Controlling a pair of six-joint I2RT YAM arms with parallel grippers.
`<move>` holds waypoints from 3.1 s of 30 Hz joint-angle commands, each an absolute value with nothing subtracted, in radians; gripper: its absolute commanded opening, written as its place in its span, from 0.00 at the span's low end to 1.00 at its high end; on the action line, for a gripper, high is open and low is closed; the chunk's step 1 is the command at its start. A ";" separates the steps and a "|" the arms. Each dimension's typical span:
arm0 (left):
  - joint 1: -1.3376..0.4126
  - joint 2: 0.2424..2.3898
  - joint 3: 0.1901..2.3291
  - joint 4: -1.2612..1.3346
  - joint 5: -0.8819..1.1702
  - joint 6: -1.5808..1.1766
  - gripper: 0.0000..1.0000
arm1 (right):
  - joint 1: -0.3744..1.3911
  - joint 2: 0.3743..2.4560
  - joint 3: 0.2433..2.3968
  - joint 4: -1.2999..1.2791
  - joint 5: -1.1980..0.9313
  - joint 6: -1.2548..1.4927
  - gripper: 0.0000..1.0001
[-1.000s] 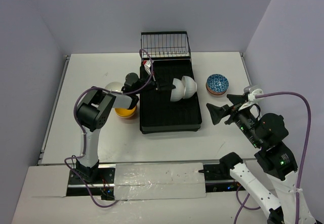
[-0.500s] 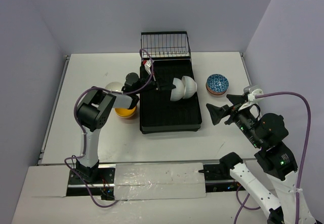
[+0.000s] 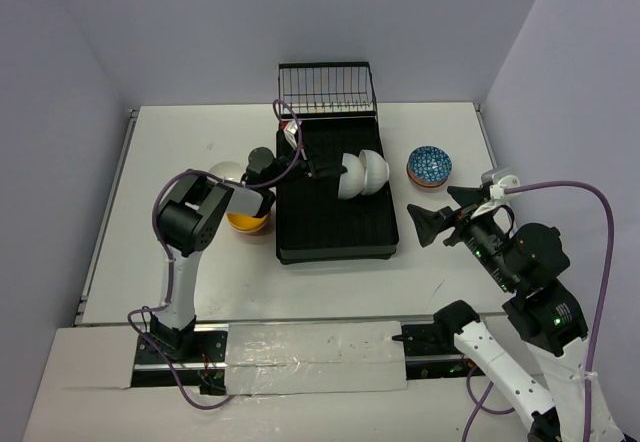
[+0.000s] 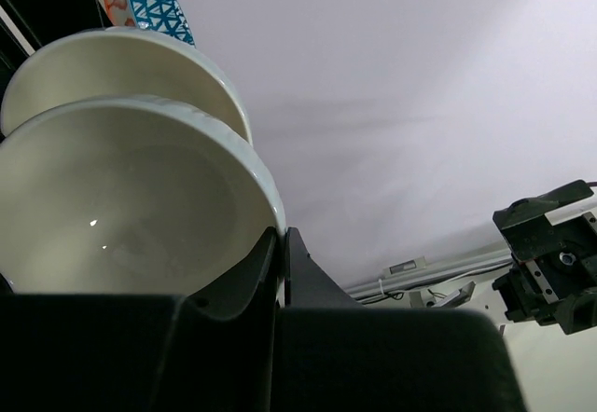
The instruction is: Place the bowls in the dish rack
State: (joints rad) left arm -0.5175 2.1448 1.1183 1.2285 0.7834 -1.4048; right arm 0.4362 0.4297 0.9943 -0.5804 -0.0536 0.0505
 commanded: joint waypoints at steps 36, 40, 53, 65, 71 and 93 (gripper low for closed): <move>-0.526 1.740 1.279 0.142 0.490 -0.801 0.83 | 0.443 0.419 1.006 -0.546 -0.078 0.061 1.00; -0.525 1.678 1.396 -0.124 0.370 -0.680 0.88 | 0.443 0.420 1.006 -0.543 -0.086 0.060 1.00; -0.382 1.456 1.342 -0.612 -0.132 -0.446 0.88 | 0.443 0.443 0.996 -0.520 -0.140 0.075 1.00; -0.290 1.606 1.342 -0.635 -0.091 -0.417 0.78 | 0.445 0.471 0.948 -0.449 -0.170 0.092 1.00; -0.290 1.791 1.431 -0.630 -0.089 -0.433 0.76 | 0.443 0.477 0.954 -0.451 -0.155 0.077 1.00; -0.291 2.006 1.611 -0.690 -0.132 -0.460 0.18 | 0.443 0.520 0.945 -0.440 -0.104 0.012 1.00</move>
State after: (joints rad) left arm -0.2916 2.0087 1.5608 -0.6724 -0.1059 -0.4633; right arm 0.4362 0.5114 0.9463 -0.5007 -0.1139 0.0277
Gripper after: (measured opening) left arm 0.203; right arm 0.999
